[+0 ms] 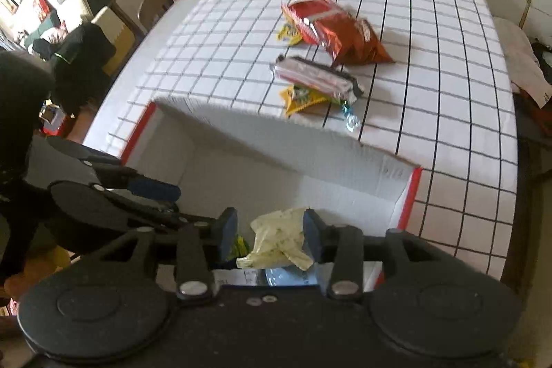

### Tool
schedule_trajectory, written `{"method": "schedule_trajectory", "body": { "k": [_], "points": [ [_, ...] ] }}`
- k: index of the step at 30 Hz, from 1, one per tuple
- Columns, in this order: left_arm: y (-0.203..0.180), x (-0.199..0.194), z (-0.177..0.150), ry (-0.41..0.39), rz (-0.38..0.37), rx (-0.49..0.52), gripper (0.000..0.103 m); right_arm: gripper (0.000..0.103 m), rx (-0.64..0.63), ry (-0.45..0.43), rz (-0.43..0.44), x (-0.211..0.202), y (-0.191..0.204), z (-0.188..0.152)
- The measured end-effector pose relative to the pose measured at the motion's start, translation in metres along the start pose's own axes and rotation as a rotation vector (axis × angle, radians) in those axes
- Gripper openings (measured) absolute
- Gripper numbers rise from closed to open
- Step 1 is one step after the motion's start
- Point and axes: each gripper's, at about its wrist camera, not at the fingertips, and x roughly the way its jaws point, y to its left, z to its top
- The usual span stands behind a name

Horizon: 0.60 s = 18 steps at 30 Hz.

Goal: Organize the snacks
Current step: 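Open both tools in the box and withdraw toward the snack pile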

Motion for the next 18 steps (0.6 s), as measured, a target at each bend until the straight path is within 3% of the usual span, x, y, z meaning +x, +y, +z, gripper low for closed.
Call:
{"method": "schedule_trajectory", "body": {
  "k": [8, 12, 18],
  "points": [
    [0.0, -0.037, 0.009, -0.146, 0.028, 0.03, 0.066, 0.056, 0.021, -0.075, 0.024, -0.021, -0.004, 0.01],
    [0.003, -0.05, 0.015, -0.211, 0.046, 0.041, 0.073, 0.07, 0.026, -0.123, 0.019, -0.032, -0.007, 0.018],
    [0.019, -0.064, 0.03, -0.285, 0.062, 0.004, 0.079, 0.081, 0.04, -0.166, 0.009, -0.041, -0.016, 0.034]
  ]
}}
